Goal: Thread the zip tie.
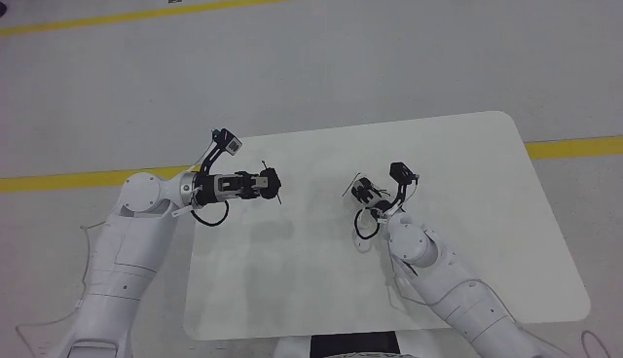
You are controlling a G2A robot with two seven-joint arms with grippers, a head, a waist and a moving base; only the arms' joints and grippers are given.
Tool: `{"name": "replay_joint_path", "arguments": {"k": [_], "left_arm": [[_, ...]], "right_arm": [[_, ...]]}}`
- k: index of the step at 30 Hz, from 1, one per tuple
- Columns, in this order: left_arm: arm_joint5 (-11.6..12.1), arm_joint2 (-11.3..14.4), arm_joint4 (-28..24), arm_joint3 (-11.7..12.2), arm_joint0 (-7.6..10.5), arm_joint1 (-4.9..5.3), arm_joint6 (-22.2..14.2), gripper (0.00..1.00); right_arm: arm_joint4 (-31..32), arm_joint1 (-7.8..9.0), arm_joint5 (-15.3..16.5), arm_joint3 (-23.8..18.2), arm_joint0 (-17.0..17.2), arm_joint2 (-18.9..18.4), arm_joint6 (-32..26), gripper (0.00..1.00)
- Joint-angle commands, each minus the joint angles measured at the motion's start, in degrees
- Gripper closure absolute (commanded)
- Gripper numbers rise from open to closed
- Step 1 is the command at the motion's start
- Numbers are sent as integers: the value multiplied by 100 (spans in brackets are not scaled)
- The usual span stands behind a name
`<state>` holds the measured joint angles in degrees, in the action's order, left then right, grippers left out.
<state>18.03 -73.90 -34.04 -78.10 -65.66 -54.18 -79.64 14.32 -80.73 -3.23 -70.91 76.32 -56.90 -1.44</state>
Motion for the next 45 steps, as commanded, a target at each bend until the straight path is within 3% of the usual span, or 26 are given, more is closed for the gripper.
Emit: {"name": "replay_joint_path", "arguments": {"k": [1, 13, 16, 20, 27, 32, 40, 45], "left_arm": [[0, 0, 0, 0, 0, 0, 0, 100], [0, 0, 0, 0, 0, 0, 0, 100], [0, 0, 0, 0, 0, 0, 0, 100], [0, 0, 0, 0, 0, 0, 0, 100], [0, 0, 0, 0, 0, 0, 0, 100], [0, 0, 0, 0, 0, 0, 0, 100], [0, 0, 0, 0, 0, 0, 0, 100], [0, 0, 0, 0, 0, 0, 0, 100]], "right_arm": [[10, -2, 1, -4, 6, -14, -6, 100], [156, 5, -26, -194, 74, -139, -48, 100], [213, 34, -128, -418, 170, -246, -99, 94], [327, 84, -478, -792, 355, -403, -246, 71], [563, 169, -1239, -1531, 661, -608, -730, 58], [710, 189, -1625, -1862, 773, -611, -954, 60], [874, 179, -1625, -1918, 860, -596, -1267, 60], [782, 114, -1625, -1710, 775, -568, -1233, 63]]}}
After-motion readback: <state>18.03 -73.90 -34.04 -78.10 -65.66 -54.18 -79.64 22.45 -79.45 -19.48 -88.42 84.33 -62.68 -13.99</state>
